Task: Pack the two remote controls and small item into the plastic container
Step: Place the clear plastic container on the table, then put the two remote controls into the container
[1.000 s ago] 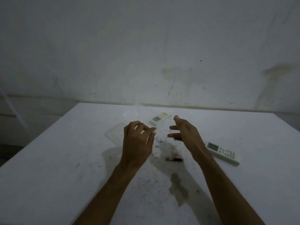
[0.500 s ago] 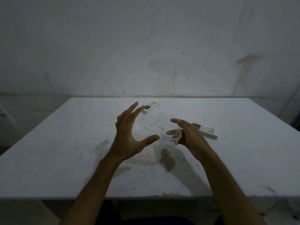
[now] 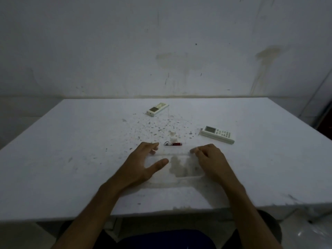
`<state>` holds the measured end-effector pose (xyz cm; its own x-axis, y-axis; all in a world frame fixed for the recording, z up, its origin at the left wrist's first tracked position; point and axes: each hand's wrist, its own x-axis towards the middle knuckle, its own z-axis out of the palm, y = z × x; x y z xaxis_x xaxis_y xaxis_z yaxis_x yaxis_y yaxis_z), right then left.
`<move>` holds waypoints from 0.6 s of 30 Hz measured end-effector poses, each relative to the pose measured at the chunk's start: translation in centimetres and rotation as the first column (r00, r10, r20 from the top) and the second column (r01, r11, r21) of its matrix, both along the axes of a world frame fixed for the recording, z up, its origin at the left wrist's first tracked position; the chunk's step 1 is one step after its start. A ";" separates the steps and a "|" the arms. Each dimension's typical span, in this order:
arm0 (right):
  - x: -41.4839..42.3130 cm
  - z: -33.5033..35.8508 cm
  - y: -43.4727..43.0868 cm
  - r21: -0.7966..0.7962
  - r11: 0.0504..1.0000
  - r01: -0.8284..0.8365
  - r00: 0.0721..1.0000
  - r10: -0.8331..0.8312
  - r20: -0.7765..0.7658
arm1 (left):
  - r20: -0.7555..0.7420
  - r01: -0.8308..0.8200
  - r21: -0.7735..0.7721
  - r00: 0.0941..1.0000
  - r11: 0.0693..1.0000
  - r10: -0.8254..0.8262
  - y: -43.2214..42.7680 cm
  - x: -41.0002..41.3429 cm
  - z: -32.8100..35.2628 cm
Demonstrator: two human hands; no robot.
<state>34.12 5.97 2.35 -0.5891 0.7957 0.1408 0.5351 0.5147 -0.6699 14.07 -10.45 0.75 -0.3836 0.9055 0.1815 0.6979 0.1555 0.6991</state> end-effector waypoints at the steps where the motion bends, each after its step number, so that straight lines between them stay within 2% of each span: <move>1: 0.2 -0.1 0.1 0.016 1.000 -0.008 1.000 0.007 0.026 | -0.022 0.003 -0.009 1.000 1.000 -0.003 0.1 0.1 0.0; 4: 0.6 0.1 1.0 -0.015 1.000 0.005 0.999 -0.005 0.045 | -0.064 0.023 -0.020 0.998 1.000 -0.024 0.6 0.0 0.5; 6: 0.7 1.0 2.6 -0.058 0.997 0.058 0.997 -0.060 -0.039 | 0.050 -0.009 0.052 0.999 0.999 0.007 1.5 -0.3 1.4; 8: 0.4 1.9 4.8 0.040 0.995 0.095 0.994 -0.093 -0.062 | 0.185 -0.101 0.115 0.980 0.988 0.079 3.3 -1.2 2.4; 9: 0.2 2.1 6.0 0.120 0.985 0.122 0.992 -0.116 -0.054 | 0.206 -0.145 0.115 0.971 0.983 0.119 4.4 -1.9 2.7; 11: -0.2 2.0 7.9 0.241 0.953 0.181 0.981 -0.193 0.029 | 0.196 -0.209 0.083 0.962 0.974 0.189 6.1 -3.3 2.5; 14: -0.5 0.2 9.5 0.264 0.950 0.169 0.959 -0.221 0.179 | 0.169 -0.219 0.057 0.964 0.974 0.207 6.7 -4.8 0.9; 18: -0.1 -1.2 9.9 0.245 0.954 0.172 0.970 -0.208 0.128 | 0.168 -0.225 0.120 0.964 0.967 0.204 6.2 -5.0 0.2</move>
<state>34.04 15.89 1.19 -0.4586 0.8513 0.2549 0.7236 0.5242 -0.4490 9.03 -4.28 0.97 -0.5989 0.7695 0.2217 0.5415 0.1851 0.8201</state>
